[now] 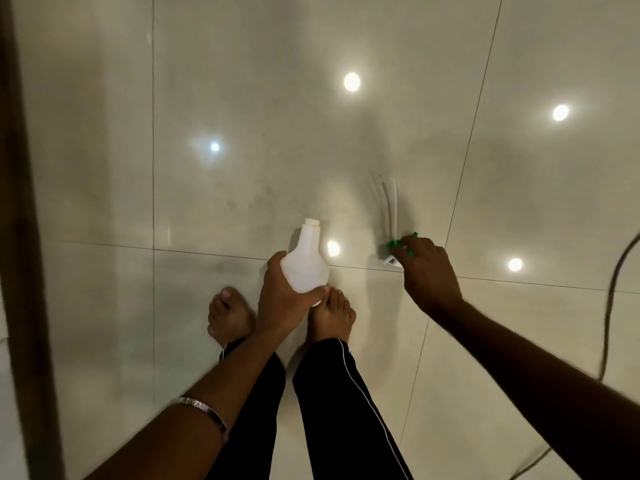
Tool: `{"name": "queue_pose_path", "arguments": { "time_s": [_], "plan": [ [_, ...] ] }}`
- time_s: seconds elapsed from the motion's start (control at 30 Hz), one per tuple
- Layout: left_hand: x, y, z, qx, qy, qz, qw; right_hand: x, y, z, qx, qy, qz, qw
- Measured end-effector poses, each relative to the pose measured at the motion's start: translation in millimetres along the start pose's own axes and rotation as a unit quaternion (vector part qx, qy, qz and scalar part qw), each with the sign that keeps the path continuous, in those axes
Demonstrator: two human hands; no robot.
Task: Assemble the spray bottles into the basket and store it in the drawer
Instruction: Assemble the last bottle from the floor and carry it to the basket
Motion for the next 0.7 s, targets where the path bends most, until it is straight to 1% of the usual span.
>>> {"name": "queue_pose_path", "arguments": {
  "time_s": [0.1,0.17,0.27,0.37,0.5,0.63,0.7],
  "plan": [
    [3.4,-0.8,5.7,-0.008,0.002,0.006,1.000,-0.3,-12.2,9.4,-0.003,0.112,-0.145,0.983],
    [1.8,-3.6,8.5,-0.009,0.010,0.013,1.000,0.3,-22.6,16.7,-0.021,0.157,-0.187,0.970],
    [-6.5,-10.8,10.9,-0.007,0.009,0.011,1.000,3.4,-37.1,23.2,-0.039,0.190,-0.192,0.962],
    [-13.1,-15.0,18.5,-0.018,0.001,0.019,1.000,1.4,-43.6,26.2,-0.034,0.210,-0.201,0.956],
    [-18.3,-16.6,24.1,-0.023,0.008,0.019,1.000,-1.7,-43.4,29.5,-0.006,0.194,-0.210,0.958],
    [-19.0,-15.5,26.0,-0.022,0.016,0.012,1.000,-6.5,-37.6,33.6,-0.005,0.186,-0.241,0.953],
    [-16.5,-14.8,25.9,-0.025,0.014,0.015,0.999,-6.0,-35.7,34.9,-0.007,0.179,-0.238,0.955]
  ]
}}
Point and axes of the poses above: each hand's wrist, its own y-axis away from the middle knuckle, its own z-axis out of the palm, x = y × z, the point moved 6 cm from there along -y, towards the middle knuckle, and after that the axes turned 8 degrees about y, right-handed, at the moved point
